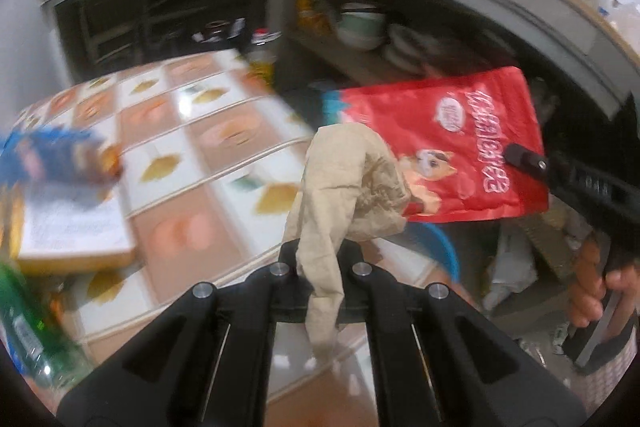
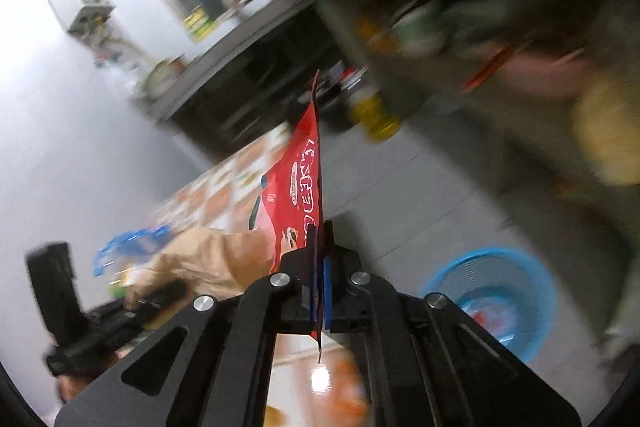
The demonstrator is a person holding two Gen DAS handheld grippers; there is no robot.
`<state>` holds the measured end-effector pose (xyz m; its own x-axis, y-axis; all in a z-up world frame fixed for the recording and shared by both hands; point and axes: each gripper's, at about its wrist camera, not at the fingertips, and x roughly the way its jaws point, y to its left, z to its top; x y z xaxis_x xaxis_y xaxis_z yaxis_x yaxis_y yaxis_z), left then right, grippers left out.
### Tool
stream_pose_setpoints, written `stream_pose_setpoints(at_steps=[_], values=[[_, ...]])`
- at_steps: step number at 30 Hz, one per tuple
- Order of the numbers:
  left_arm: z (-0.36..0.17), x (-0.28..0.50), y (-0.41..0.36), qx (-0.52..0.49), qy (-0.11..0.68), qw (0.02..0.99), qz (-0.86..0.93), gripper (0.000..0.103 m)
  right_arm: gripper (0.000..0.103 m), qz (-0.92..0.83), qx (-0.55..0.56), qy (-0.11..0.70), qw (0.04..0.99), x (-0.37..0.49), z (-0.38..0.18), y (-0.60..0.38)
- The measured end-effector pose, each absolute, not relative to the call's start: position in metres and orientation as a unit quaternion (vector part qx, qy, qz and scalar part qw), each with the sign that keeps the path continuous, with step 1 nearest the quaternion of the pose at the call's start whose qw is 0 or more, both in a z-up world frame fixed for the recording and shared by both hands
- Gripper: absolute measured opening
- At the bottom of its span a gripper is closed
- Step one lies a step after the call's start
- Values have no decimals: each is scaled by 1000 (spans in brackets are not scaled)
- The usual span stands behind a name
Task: Collect trash
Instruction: 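Carry both bags over the blue wastebasket and open both grippers to drop them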
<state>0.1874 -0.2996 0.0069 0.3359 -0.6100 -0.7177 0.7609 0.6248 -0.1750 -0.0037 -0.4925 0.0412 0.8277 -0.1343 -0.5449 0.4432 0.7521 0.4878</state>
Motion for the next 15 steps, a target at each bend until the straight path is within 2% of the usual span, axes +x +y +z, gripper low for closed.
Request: stream_pose_setpoints(at_steps=[7,15], values=[[4,158,-396,152,422,750,-486,2,2,-306,259,249,882,-72,43,-509],[-62,143,-497,263,501,672,-478,2,2,-346,314,330,820,-85,-44,-548]])
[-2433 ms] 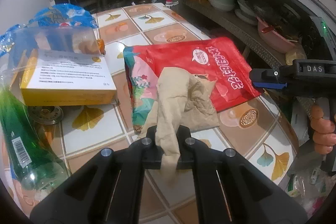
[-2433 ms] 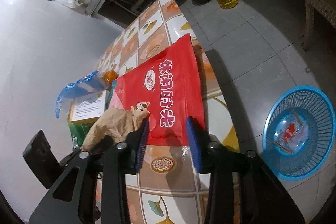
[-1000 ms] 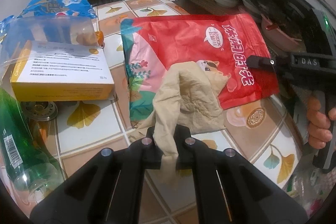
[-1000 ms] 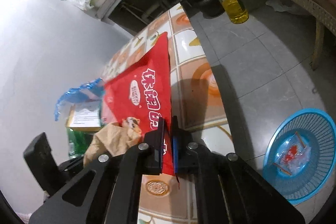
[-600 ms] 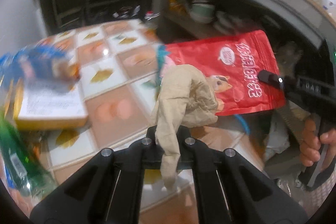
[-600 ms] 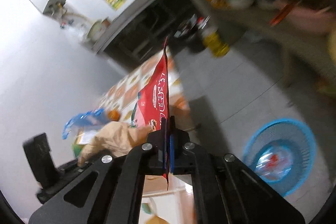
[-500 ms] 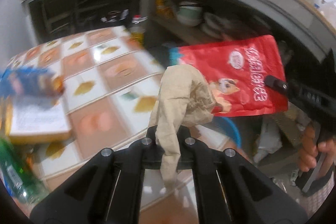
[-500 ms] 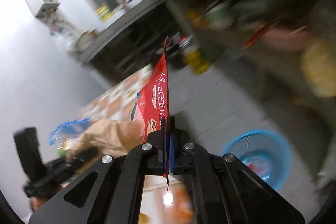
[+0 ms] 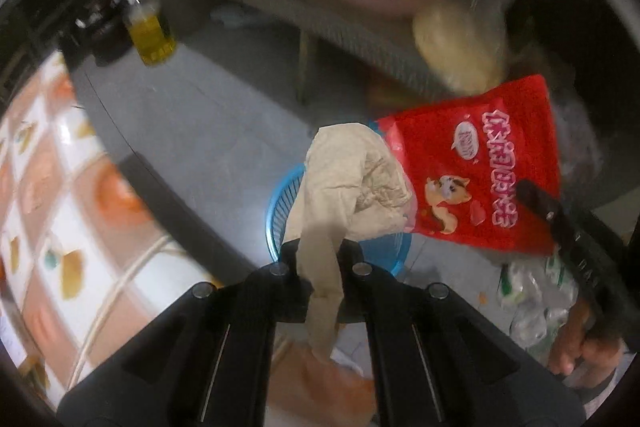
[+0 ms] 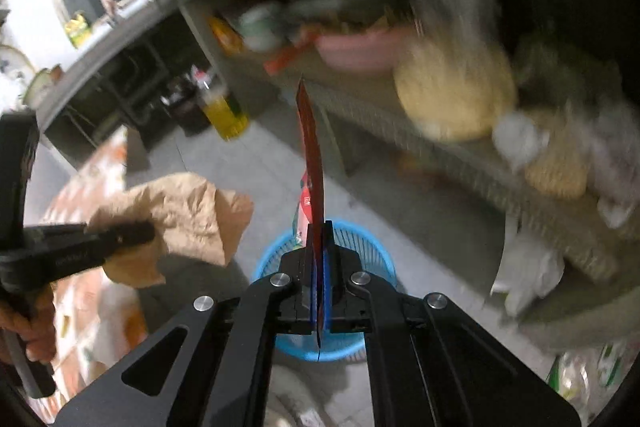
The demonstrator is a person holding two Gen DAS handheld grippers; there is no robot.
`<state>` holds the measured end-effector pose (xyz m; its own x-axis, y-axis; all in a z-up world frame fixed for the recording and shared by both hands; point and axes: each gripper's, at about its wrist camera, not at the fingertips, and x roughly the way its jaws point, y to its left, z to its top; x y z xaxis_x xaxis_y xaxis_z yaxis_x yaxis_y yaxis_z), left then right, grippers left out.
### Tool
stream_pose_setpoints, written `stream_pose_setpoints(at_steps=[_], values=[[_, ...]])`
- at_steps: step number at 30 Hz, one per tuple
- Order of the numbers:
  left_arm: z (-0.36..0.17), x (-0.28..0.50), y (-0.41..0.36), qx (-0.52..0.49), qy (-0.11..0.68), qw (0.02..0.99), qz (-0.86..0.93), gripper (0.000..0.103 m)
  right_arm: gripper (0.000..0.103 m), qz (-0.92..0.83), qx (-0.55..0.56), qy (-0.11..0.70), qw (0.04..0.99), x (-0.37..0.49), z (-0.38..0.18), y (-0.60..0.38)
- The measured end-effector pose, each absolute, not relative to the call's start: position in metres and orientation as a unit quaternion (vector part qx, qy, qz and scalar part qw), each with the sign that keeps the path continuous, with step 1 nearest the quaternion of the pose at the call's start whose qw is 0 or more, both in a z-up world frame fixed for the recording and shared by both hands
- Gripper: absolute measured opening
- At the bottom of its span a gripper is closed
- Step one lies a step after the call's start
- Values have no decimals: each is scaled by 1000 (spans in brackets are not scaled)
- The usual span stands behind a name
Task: Collect trash
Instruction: 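Carry both bags over the blue wastebasket and open both grippers to drop them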
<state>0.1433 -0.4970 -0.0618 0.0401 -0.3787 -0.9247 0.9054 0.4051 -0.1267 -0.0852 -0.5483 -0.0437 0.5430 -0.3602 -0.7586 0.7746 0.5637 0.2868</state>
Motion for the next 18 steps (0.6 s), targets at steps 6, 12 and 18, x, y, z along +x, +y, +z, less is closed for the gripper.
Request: stream_pose_setpoints(at_steps=[6,12,18], values=[[-117,145,-543,311,561,628,-441,2,2,-326,385,390,771,-66,-123,-580],[-154,148,-569,327,593,606,-417,40,11,-305,466,413,721,-49,-202,-613],[-151,157,-566,303,595,614,-421,57,48,-331,444,488,675,-40,-267,-613]])
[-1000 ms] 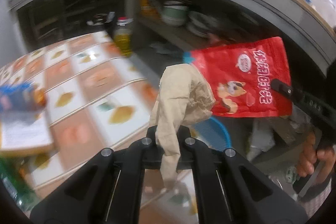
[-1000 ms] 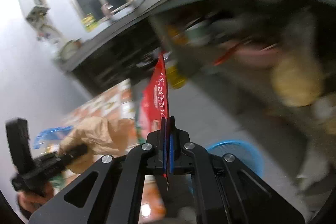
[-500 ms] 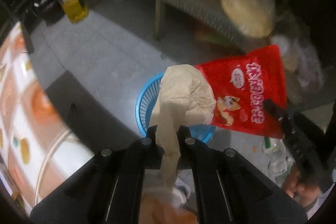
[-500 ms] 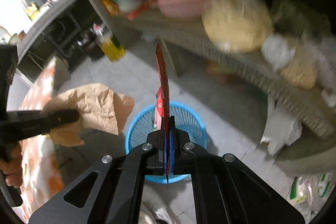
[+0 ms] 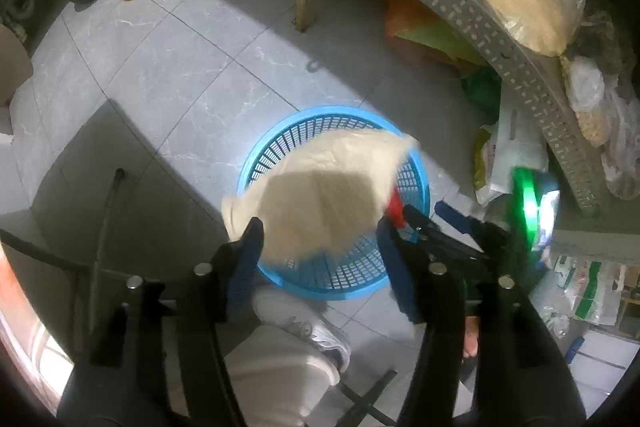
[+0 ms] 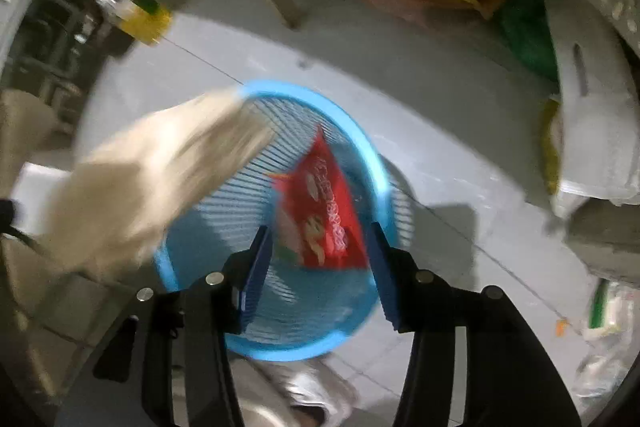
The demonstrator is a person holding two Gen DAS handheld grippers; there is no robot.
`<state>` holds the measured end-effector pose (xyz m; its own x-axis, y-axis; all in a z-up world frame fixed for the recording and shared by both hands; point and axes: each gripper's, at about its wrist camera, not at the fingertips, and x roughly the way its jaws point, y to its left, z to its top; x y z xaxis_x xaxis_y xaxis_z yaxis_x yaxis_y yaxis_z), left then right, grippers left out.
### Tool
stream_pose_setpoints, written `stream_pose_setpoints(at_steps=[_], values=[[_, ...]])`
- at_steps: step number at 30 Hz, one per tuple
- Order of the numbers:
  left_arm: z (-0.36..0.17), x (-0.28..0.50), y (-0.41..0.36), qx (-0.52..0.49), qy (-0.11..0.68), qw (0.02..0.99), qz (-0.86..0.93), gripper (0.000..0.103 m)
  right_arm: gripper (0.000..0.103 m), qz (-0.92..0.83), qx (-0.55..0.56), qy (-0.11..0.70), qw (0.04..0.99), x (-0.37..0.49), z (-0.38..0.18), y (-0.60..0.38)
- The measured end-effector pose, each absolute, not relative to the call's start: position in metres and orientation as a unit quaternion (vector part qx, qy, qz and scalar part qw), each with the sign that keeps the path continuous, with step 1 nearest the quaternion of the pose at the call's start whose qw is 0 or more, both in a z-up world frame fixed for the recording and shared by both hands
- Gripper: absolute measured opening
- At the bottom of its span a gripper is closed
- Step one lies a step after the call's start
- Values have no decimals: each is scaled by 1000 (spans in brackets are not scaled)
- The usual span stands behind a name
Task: Collect trash
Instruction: 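Carry both bags over the blue wastebasket and open both grippers to drop them, then move both grippers back toward the table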
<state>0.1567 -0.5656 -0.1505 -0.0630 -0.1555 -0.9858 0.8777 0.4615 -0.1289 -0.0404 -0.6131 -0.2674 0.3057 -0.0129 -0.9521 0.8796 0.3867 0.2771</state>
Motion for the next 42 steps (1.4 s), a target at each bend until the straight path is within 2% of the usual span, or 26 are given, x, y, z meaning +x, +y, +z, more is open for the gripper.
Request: stream_pose_setpoints(at_steps=[4,10,16,25,33,37,42], values=[[-134,163,-558,287,580,635,-422,62,48,-338,447,486,671,-50,-271,-607],[-101,167,-538,258,554,666,-427,63,49,-340,429,467,694,-64,-241,-596],[-55,158,-493,206,521,697,-448,67,61,-333,400,439,733,-69,-193,-581],[14,161,-359,94,445,778,-433,72,70,-281,325,384,817,-57,-81,-546],[68,167,-222,85,305,879,-356,72,70,-171,246,329,895,2,21,-480],[90,183,-167,124,251,913,-296,77,70,-112,219,326,913,36,46,-441],[105,234,-123,123,263,916,-275,85,70,-38,214,340,915,76,49,-393]])
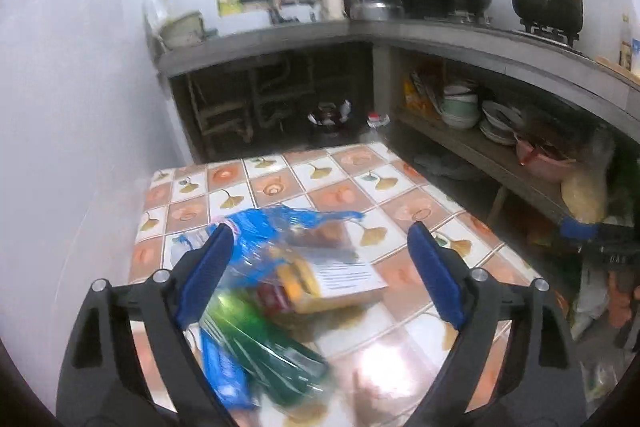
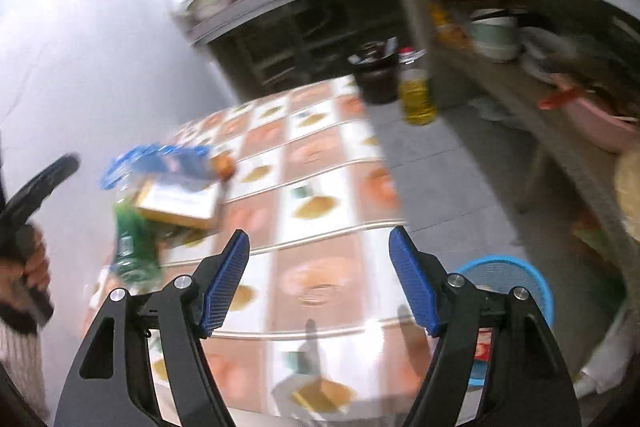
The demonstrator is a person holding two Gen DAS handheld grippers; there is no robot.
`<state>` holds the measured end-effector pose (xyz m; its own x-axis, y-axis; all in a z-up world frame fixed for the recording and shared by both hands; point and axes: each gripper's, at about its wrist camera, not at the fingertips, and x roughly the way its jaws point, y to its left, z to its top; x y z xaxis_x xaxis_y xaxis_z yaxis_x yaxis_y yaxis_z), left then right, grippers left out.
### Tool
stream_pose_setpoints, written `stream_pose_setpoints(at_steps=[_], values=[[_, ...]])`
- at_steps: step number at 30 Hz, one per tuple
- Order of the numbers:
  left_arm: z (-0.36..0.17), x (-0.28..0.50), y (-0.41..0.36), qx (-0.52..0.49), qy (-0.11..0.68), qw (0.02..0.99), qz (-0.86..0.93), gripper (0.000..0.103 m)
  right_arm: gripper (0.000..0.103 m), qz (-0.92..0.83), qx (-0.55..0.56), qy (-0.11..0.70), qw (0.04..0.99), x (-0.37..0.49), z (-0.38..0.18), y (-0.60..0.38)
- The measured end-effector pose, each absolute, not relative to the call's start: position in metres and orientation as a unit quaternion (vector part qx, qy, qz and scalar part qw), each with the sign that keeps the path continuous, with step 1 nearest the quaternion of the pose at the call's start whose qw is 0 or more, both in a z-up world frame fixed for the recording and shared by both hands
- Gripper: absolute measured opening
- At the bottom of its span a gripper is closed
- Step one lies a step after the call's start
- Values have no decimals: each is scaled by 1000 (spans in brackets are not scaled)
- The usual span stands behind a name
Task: Collect trash
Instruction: 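Move both grippers back toward the table, then grasp the blue Yakult plastic bag with the left gripper and lift it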
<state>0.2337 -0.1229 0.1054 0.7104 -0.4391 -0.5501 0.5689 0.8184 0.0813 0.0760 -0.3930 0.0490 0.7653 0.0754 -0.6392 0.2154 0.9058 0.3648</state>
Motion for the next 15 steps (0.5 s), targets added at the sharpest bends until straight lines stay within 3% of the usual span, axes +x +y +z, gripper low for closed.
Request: stream_pose_setpoints(at_steps=[3,7,11,15], values=[[108,280,-115,109,301,904,-284,90,70,-11,208,352,912,89,48,-366],[93,356,-124,94,420,854,-291,90,70,14,199,358,912,92,47,-345],[61,394,-137,115,518,789,-309,91,70,13,195,362,911,94,51,-343],[39,407,-146,148,566,758,-287,91,70,11,207,365,908,97,49,-348]])
